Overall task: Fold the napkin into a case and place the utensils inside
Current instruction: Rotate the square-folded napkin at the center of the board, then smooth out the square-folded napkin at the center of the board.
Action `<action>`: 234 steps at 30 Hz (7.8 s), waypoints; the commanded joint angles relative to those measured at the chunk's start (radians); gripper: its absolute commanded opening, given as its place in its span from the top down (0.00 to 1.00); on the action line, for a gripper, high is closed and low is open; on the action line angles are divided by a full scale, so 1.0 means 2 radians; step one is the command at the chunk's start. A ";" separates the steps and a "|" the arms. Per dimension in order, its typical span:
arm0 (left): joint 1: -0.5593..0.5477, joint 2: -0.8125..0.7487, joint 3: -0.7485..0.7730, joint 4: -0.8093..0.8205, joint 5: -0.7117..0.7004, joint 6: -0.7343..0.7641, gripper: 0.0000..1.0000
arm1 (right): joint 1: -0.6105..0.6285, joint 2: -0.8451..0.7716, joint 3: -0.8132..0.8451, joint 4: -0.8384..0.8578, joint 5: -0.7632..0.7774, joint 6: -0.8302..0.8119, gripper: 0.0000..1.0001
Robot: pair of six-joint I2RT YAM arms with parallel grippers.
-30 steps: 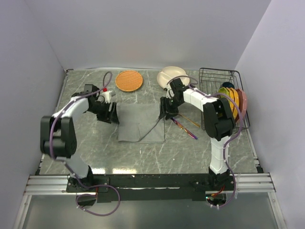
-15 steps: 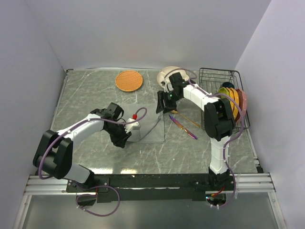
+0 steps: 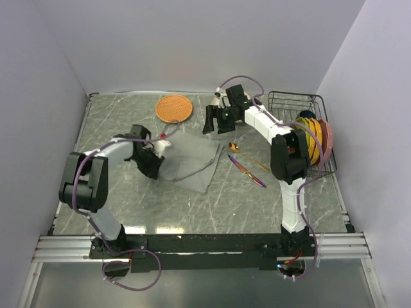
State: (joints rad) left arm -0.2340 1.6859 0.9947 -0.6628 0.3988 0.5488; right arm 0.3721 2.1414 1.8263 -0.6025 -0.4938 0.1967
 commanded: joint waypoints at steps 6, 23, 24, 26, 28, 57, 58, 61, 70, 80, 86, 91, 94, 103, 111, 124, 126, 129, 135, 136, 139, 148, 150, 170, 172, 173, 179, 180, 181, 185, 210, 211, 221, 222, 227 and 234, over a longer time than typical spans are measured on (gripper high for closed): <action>0.098 0.044 0.072 0.001 0.009 -0.043 0.60 | 0.002 0.046 0.030 0.050 0.000 0.022 0.12; 0.144 0.057 0.190 -0.138 0.178 -0.050 0.52 | 0.006 0.022 -0.108 0.069 -0.059 0.039 0.59; 0.137 0.061 0.191 -0.137 0.177 -0.052 0.52 | 0.007 0.009 -0.128 0.071 -0.061 0.043 0.59; 0.129 0.063 0.186 -0.126 0.182 -0.054 0.52 | 0.014 -0.006 -0.151 0.078 -0.068 0.047 0.60; 0.116 0.065 0.177 -0.110 0.186 -0.064 0.52 | 0.019 -0.026 -0.181 0.078 -0.080 0.053 0.60; 0.019 0.108 0.175 -0.117 0.207 -0.036 0.51 | 0.029 -0.044 -0.174 0.028 -0.031 0.034 0.68; 0.019 0.101 0.161 -0.119 0.206 -0.015 0.51 | 0.029 -0.044 -0.174 0.027 -0.031 0.034 0.68; 0.019 0.069 0.129 -0.126 0.193 0.027 0.52 | 0.028 -0.045 -0.174 0.027 -0.030 0.033 0.69; 0.017 -0.024 0.058 -0.167 0.127 0.186 0.48 | 0.029 -0.049 -0.169 0.015 -0.032 0.027 0.66; 0.000 -0.126 0.023 -0.046 0.103 0.105 0.43 | 0.029 -0.067 -0.167 0.002 -0.025 0.009 0.66; -0.055 -0.117 -0.006 0.047 0.045 0.013 0.47 | 0.029 -0.064 -0.168 0.005 -0.033 0.021 0.67; -0.118 -0.114 -0.033 0.103 -0.024 -0.041 0.45 | 0.029 -0.059 -0.173 0.005 -0.038 0.026 0.68; -0.150 -0.111 -0.046 0.129 -0.057 -0.053 0.45 | 0.030 -0.057 -0.177 0.006 -0.035 0.025 0.69; -0.219 -0.077 -0.056 0.157 -0.106 -0.074 0.47 | 0.029 -0.058 -0.177 0.003 -0.037 0.027 0.80; -0.237 -0.046 -0.065 0.170 -0.130 -0.079 0.48 | 0.029 -0.056 -0.178 -0.001 -0.038 0.029 0.87; -0.240 -0.059 -0.058 0.158 -0.126 -0.080 0.64 | 0.029 -0.055 -0.177 -0.003 -0.038 0.025 1.00; -0.239 -0.059 -0.055 0.156 -0.125 -0.080 0.66 | 0.029 -0.055 -0.177 -0.003 -0.038 0.026 1.00; -0.240 -0.058 -0.052 0.156 -0.128 -0.078 0.73 | 0.029 -0.056 -0.177 -0.002 -0.037 0.026 1.00; -0.239 -0.073 -0.044 0.143 -0.113 -0.074 0.95 | 0.029 -0.061 -0.174 -0.005 -0.038 0.026 1.00; -0.239 -0.075 -0.042 0.139 -0.111 -0.076 0.96 | 0.029 -0.063 -0.174 -0.004 -0.038 0.027 1.00; -0.240 -0.081 -0.042 0.131 -0.103 -0.076 0.99 | 0.029 -0.068 -0.173 -0.007 -0.035 0.027 1.00; -0.239 -0.099 -0.036 0.111 -0.086 -0.076 0.99 | 0.023 -0.083 -0.172 -0.026 -0.031 0.017 1.00; -0.240 -0.101 -0.032 0.106 -0.081 -0.078 0.99 | 0.024 -0.086 -0.177 -0.025 -0.032 0.016 1.00; -0.243 -0.056 -0.061 0.125 -0.061 -0.076 0.98 | 0.029 -0.045 -0.178 -0.029 -0.006 0.004 1.00; -0.243 -0.055 -0.062 0.125 -0.063 -0.074 0.97 | 0.033 -0.044 -0.179 -0.032 -0.004 0.001 1.00; -0.243 -0.052 -0.064 0.124 -0.061 -0.073 0.96 | 0.033 -0.044 -0.180 -0.032 -0.004 0.000 1.00; -0.242 -0.065 -0.062 0.108 -0.064 -0.067 0.65 | 0.042 -0.038 -0.181 -0.033 0.006 -0.002 1.00; -0.240 -0.071 -0.059 0.100 -0.061 -0.068 0.61 | 0.042 -0.037 -0.181 -0.033 0.008 -0.002 1.00; -0.225 -0.087 -0.055 0.085 -0.045 -0.070 0.57 | 0.042 -0.035 -0.180 -0.034 0.011 -0.002 1.00; -0.145 -0.135 -0.030 0.051 0.021 -0.076 0.51 | 0.043 -0.033 -0.185 -0.036 0.018 -0.002 1.00; 0.102 -0.225 0.110 0.223 0.033 -0.299 0.01 | 0.046 -0.162 -0.161 -0.106 0.032 -0.058 0.21; 0.102 -0.239 0.097 0.254 0.023 -0.310 0.01 | 0.045 -0.172 -0.133 -0.107 0.025 -0.060 0.16; 0.100 -0.230 0.041 0.343 0.088 -0.489 0.01 | 0.040 -0.179 -0.073 0.183 -0.042 -0.028 0.00; 0.100 -0.223 0.027 0.360 0.097 -0.518 0.01 | 0.037 -0.154 -0.065 0.214 -0.067 -0.025 0.00; 0.099 -0.146 -0.022 0.450 0.162 -0.673 0.01 | 0.039 -0.053 0.012 0.327 -0.210 0.140 0.00; 0.096 -0.034 -0.059 0.585 0.185 -0.797 0.01 | 0.049 0.069 0.027 0.424 -0.233 0.356 0.00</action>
State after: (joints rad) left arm -0.0353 1.5585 0.8886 0.2600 0.6899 -0.8326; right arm 0.4553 2.2395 1.9156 0.0532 -0.8913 0.6159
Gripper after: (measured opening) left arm 0.994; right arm 0.997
